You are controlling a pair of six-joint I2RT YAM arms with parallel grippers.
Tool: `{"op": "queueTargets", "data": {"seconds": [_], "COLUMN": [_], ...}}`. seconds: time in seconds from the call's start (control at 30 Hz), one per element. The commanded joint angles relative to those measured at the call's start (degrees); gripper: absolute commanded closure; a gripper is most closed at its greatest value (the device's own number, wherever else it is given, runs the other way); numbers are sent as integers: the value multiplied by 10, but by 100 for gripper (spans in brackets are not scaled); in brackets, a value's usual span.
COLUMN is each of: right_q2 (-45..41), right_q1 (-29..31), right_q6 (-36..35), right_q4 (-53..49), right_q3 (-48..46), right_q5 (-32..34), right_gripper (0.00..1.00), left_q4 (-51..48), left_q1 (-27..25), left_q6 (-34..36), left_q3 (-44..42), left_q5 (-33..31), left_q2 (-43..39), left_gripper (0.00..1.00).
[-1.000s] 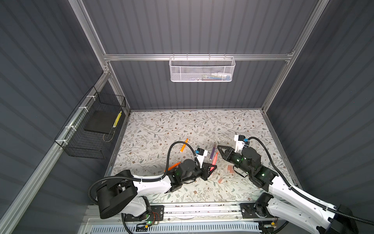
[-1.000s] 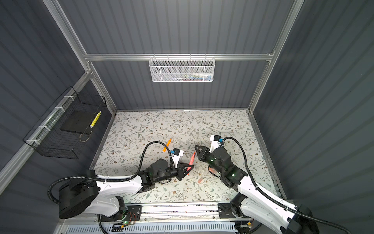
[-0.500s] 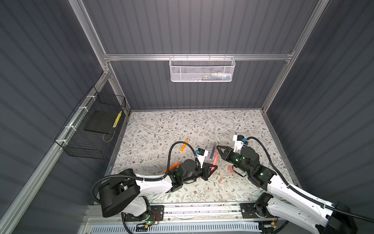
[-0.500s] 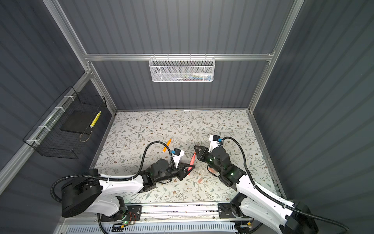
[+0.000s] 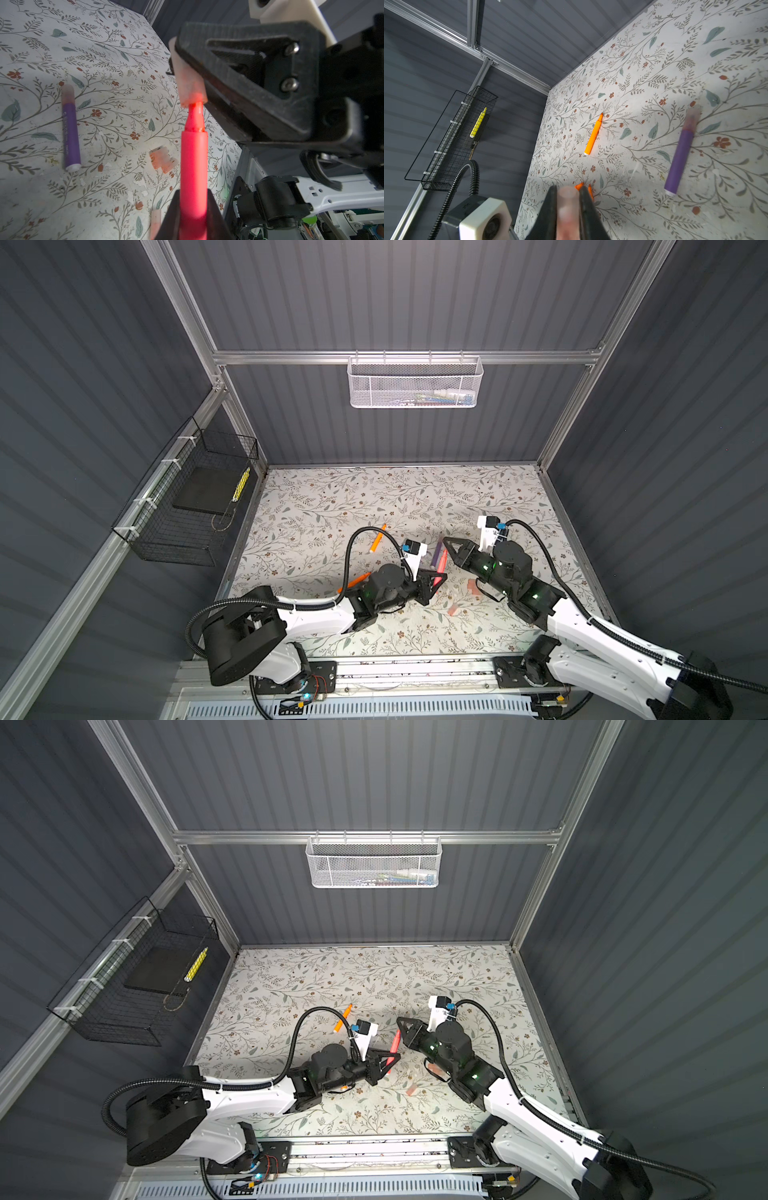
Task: Insert the pens into the pen caps
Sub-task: 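Lower the held cap onto the pink marker tip with the right gripper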
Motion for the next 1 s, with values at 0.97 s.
{"op": "queueTargets", "data": {"seconds": [0.97], "right_q2": [91], "right_q1": [124], "right_q6": [-32], "right_q4": [-150], "right_q3": [140], "right_q5": [127], "right_gripper": [100], "left_q4": [-218], "left_q1": [57], "left_q6": [107], "left_q3": [124], "left_q5": [-87], "left_q2": [-77], "left_gripper": [100]}}
